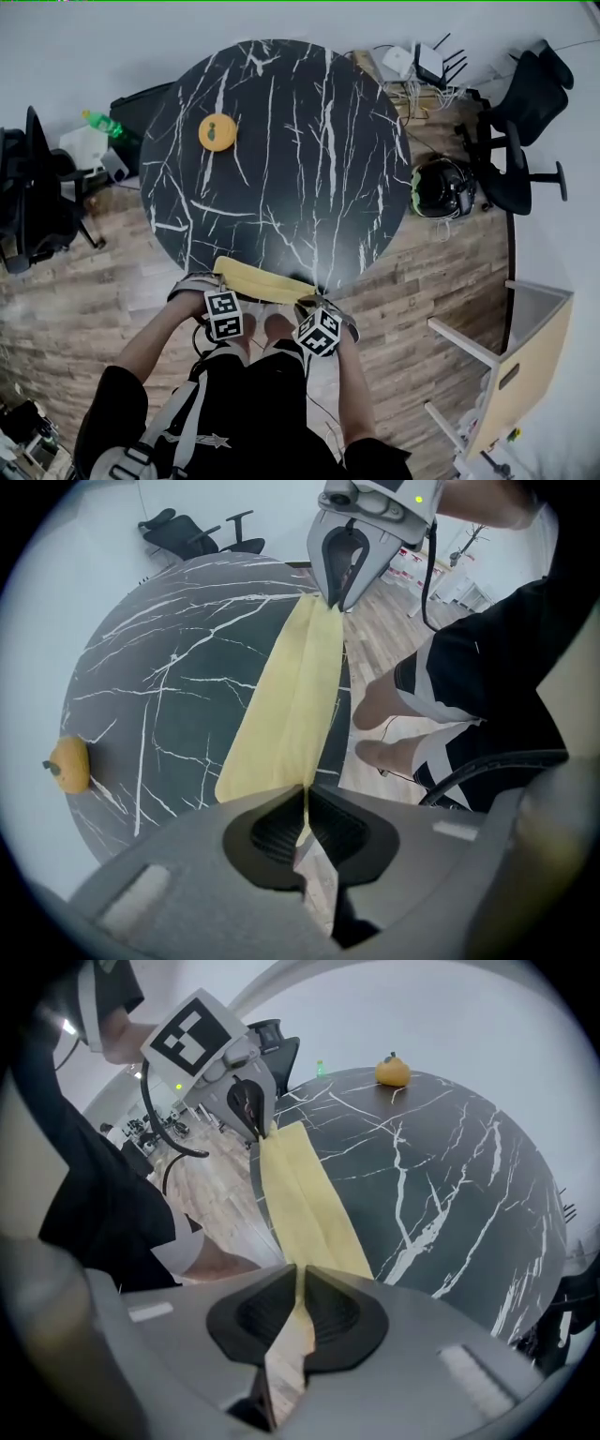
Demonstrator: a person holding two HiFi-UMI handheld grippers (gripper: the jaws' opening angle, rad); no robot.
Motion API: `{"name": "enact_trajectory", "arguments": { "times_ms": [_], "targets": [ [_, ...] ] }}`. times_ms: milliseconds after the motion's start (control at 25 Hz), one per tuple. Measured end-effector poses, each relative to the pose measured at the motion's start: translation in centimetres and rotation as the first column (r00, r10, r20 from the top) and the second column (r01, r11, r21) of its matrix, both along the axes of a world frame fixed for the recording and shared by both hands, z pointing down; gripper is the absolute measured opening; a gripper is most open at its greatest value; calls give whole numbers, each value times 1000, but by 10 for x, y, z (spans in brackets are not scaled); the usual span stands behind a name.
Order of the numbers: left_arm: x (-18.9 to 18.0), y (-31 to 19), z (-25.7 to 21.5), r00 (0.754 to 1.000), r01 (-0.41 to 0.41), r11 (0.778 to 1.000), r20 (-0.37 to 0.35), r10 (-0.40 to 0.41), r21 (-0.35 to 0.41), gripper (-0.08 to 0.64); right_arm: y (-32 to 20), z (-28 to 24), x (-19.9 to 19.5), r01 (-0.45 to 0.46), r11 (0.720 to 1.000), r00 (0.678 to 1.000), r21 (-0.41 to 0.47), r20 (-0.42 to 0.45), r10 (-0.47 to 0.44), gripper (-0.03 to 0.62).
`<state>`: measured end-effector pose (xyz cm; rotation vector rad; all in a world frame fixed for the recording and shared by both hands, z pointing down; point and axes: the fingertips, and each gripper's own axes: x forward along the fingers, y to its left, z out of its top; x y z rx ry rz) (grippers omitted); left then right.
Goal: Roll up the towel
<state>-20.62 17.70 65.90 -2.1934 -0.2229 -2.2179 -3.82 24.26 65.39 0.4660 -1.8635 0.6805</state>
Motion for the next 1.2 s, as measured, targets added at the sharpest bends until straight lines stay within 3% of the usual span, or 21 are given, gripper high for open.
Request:
{"name": "enact_trajectory", "arguments": {
  "times_ms": [400, 1200],
  "targets": [
    [7, -24, -5, 1000, -6, 1000, 19, 6, 4, 31, -18, -9, 6, -42, 999, 999, -17, 20, 42, 40],
    [24, -66, 2, 1000, 5, 996, 8, -6, 85, 31, -49, -1, 18, -78, 997, 996, 6, 37, 77, 38]
  ]
}}
